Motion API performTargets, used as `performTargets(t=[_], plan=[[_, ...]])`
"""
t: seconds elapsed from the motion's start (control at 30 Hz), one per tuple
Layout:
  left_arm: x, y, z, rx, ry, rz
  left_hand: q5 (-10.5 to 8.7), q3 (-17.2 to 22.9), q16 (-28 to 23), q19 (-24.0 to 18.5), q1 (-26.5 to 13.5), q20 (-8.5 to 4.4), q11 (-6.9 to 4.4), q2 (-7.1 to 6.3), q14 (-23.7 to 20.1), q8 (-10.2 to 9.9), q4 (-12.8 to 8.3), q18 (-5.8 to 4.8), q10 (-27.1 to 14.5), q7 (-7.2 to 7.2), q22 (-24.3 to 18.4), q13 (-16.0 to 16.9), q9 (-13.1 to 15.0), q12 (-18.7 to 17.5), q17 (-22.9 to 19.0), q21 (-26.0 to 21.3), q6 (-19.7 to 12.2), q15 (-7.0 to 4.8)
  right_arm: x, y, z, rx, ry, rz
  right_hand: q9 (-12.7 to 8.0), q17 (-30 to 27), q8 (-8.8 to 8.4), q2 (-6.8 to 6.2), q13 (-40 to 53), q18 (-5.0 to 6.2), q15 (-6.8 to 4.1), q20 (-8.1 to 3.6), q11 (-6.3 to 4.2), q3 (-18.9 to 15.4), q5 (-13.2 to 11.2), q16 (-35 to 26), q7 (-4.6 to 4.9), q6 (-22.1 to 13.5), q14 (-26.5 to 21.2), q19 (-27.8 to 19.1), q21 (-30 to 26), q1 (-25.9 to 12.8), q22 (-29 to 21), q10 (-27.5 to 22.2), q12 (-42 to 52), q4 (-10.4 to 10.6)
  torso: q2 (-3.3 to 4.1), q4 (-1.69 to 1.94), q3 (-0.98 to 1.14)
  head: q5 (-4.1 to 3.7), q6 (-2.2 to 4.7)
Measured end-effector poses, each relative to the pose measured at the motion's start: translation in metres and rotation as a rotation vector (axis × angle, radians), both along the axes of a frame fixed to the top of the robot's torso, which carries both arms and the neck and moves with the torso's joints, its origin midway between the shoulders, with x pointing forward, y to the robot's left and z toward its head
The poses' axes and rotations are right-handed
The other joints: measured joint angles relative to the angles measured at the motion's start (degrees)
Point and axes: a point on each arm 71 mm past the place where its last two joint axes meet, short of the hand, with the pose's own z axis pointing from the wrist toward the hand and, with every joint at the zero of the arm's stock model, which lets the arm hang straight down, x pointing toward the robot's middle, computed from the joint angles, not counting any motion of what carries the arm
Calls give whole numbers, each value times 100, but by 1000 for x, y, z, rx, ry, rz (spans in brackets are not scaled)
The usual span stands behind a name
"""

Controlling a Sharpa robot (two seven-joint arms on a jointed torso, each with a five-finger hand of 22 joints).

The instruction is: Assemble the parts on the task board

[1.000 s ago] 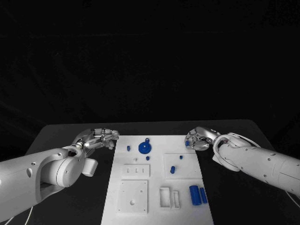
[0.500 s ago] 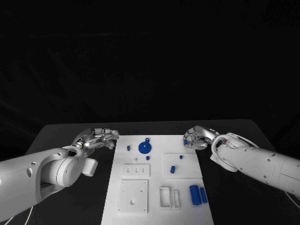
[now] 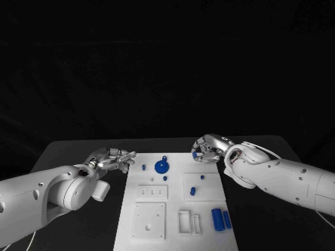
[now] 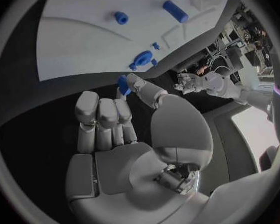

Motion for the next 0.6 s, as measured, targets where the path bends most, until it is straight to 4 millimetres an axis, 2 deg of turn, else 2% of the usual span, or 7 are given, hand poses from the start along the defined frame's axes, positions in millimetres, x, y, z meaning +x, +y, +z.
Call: performTargets(t=[0.1, 0.2, 0.43, 0.6], plan=[[0, -5, -2, 41, 31, -27, -66, -115, 252, 106, -206, -36, -87, -20, 105, 0, 48, 31, 158, -31, -1, 129, -1, 165, 120, 129, 31, -105, -6, 20, 7, -24, -16, 21, 0, 0, 1, 0, 0, 4, -1, 0, -1, 23, 0, 0, -5, 5, 0, 1, 0, 0, 0, 1, 0, -23, -32, -13, 2, 21, -5], [0, -13, -4, 85, 60, -56, -88, -198, 444, 195, -532, -66, -122, -88, 178, -50, 55, 48, 260, -31, -1, 235, -10, 317, 207, 223, 30, -176, -12, 40, 13, -46, -33, 42, 0, 0, 3, -1, 0, 8, -1, 1, -2, 39, 0, 0, -7, 7, -1, 1, 0, 0, 0, 2, 0, -39, -80, -23, 3, 44, -14], [-1, -30, -8, 150, 121, -98, -89, -138, 614, 207, -995, -77, -109, -184, 151, -145, 59, 47, 248, -22, -1, 386, -39, 488, 271, 308, -25, -218, -23, 84, 18, -87, -71, 92, 0, -1, 7, -1, -1, 22, -11, 9, -2, 55, 0, 0, -8, 8, -11, 9, 0, 0, 0, 2, 0, -55, -183, -29, -3, 115, -48], [-2, -43, -10, 173, 147, -122, -89, -12, 614, 206, -1058, -77, -90, -195, 90, -188, 60, 47, 125, -11, -2, 429, -53, 515, 266, 308, -74, -222, -29, 109, 18, -106, -90, 125, 0, -1, 8, -2, -1, 23, -13, 9, -1, 70, 0, 0, -9, 9, -13, 9, 0, 0, 0, 1, 0, -72, -244, -15, -14, 164, -74]])
